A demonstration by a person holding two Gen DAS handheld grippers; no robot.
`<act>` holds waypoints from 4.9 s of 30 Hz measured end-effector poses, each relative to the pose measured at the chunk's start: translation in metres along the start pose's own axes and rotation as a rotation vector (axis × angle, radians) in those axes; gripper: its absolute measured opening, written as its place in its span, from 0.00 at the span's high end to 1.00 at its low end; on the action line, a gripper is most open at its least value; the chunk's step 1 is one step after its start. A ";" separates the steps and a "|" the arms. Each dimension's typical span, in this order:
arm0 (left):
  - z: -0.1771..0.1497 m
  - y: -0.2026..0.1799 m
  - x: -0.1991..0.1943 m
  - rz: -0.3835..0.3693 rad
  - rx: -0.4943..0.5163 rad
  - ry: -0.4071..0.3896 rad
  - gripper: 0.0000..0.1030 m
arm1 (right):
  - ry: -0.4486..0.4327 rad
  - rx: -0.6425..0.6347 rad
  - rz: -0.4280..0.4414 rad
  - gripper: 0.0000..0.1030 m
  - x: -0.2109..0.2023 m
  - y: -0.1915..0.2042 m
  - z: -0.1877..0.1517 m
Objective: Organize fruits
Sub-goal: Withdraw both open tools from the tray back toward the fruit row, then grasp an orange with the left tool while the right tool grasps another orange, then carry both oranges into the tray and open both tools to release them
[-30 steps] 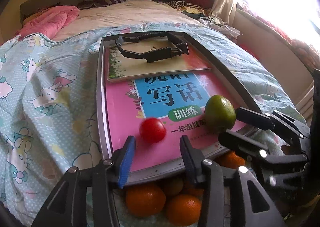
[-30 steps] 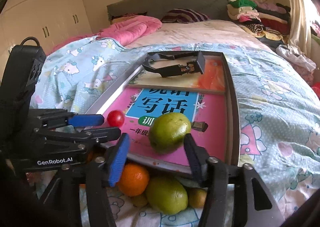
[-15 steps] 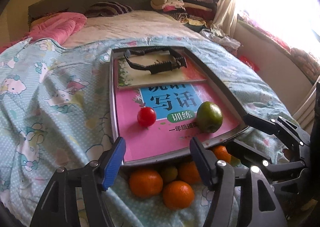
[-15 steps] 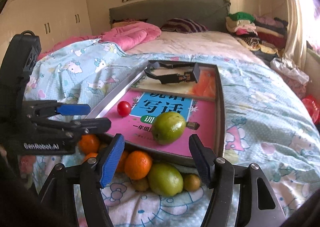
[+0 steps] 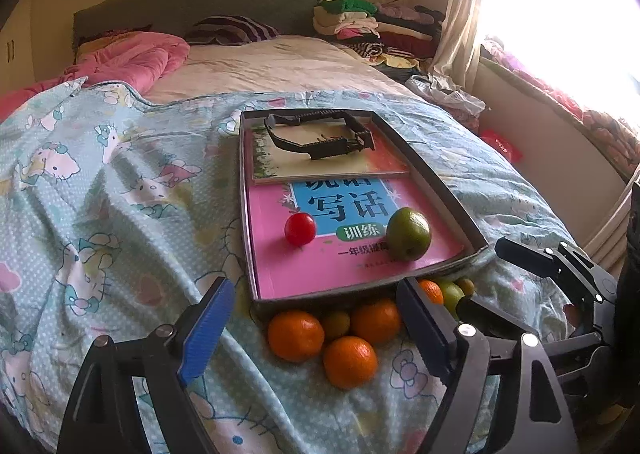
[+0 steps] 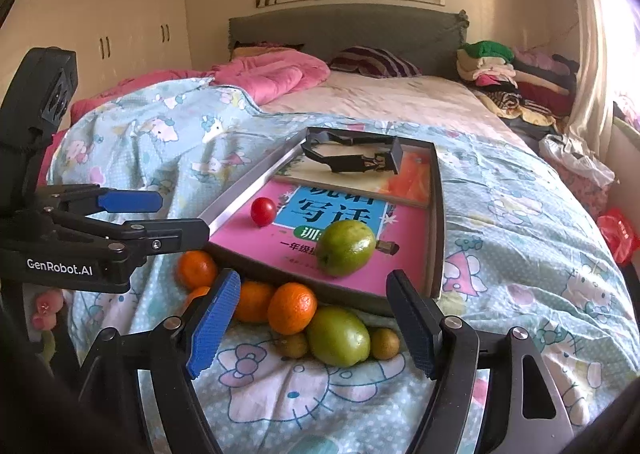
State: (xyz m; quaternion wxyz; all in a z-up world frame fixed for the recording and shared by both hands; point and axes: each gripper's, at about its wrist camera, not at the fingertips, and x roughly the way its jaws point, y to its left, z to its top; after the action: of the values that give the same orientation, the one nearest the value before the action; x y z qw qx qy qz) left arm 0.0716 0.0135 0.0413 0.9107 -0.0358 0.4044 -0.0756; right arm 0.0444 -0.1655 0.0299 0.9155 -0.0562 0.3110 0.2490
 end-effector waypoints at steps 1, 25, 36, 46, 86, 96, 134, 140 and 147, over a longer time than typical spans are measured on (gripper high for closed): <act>-0.001 -0.001 -0.001 -0.002 0.003 0.000 0.20 | 0.002 -0.005 0.000 0.26 0.000 0.001 -0.001; -0.043 0.002 -0.004 -0.060 -0.020 0.099 0.20 | 0.066 -0.087 0.014 0.26 0.008 0.019 -0.019; -0.056 -0.007 0.006 -0.090 0.002 0.132 0.36 | 0.138 -0.186 0.014 0.49 0.043 0.021 -0.015; -0.055 -0.008 0.025 -0.097 -0.016 0.169 0.50 | 0.182 -0.309 0.037 0.59 0.063 0.030 -0.011; 0.000 -0.002 0.027 -0.097 -0.108 0.076 0.64 | -0.023 0.090 0.037 0.66 0.016 -0.040 -0.002; 0.010 -0.001 0.046 -0.070 -0.091 0.089 0.64 | -0.021 0.107 0.003 0.66 0.023 -0.051 0.001; 0.012 -0.002 0.075 0.017 -0.039 0.114 0.64 | 0.084 0.085 -0.037 0.64 0.063 -0.057 0.009; 0.012 -0.002 0.075 0.017 -0.039 0.113 0.64 | 0.082 0.084 -0.038 0.63 0.064 -0.057 0.009; 0.012 -0.003 0.075 0.016 -0.041 0.113 0.64 | 0.069 0.070 -0.036 0.59 0.062 -0.054 0.007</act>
State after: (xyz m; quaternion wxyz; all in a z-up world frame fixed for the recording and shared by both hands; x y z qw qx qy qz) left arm 0.1301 -0.0016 -0.0051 0.8860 -0.0470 0.4570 -0.0621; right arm 0.1169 -0.1842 -0.0045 0.9100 -0.0384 0.3496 0.2196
